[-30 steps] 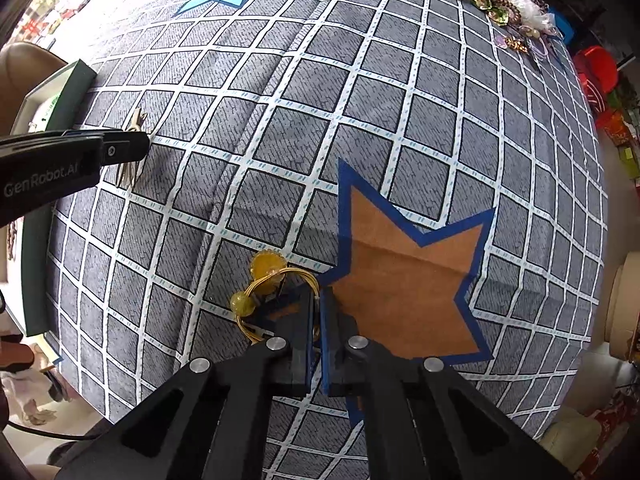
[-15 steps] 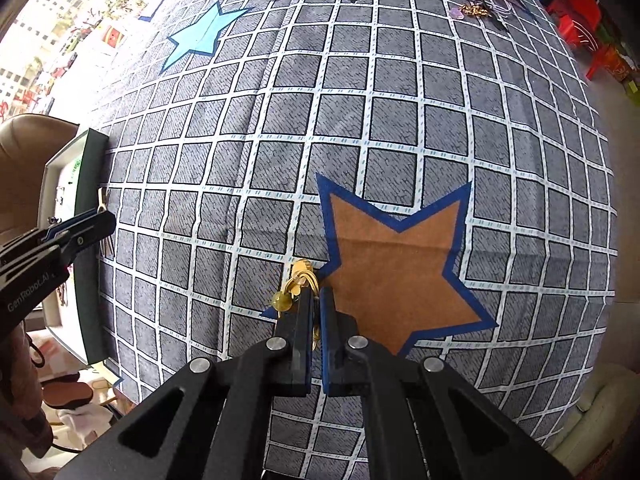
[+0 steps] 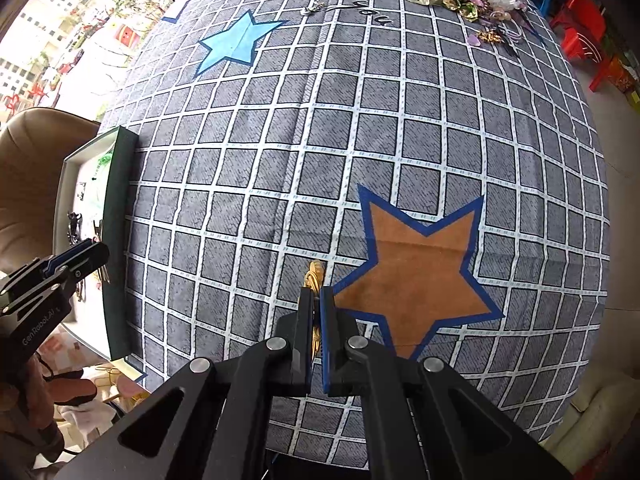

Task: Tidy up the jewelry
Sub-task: 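Carry the claw clip and yellow hair tie into the white box and open both tools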

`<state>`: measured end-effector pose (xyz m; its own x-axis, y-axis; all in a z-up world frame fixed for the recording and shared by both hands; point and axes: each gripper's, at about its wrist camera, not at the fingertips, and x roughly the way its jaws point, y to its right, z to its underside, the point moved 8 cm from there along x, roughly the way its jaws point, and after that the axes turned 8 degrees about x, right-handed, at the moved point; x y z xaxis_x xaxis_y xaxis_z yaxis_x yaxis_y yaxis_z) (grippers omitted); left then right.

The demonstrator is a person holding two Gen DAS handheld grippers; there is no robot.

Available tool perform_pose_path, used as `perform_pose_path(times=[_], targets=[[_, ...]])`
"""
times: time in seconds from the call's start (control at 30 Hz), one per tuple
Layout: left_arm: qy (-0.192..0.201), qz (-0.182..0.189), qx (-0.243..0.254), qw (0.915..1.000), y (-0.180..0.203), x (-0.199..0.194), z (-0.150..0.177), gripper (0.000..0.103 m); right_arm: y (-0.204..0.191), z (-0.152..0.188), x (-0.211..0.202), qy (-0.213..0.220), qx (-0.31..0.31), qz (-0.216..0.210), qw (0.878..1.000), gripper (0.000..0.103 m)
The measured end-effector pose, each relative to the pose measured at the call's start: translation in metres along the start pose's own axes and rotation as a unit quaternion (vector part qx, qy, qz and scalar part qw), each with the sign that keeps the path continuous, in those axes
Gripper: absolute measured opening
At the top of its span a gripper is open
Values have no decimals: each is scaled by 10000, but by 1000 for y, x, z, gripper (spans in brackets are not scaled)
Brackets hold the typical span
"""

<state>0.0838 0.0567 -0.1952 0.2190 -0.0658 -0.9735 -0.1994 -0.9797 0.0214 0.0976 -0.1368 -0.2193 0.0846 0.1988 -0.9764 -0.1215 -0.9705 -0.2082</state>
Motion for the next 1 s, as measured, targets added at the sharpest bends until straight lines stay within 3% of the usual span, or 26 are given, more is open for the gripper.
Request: perform_pose_path(times=[0.37,0.57,1.0], targets=[[105,-146,-550,9983,-54,-18,34,27,-89,-12,-5,168,-640,-173,9977,3],[126,-261,-913,9954,-87,-26,59,27,-113,3,-25,196,-1089,-358,9932,3],[24,-466,-1630,9855,-150,-32,114,27,-217,31,-21,-11,-2092,-679,9755,3]])
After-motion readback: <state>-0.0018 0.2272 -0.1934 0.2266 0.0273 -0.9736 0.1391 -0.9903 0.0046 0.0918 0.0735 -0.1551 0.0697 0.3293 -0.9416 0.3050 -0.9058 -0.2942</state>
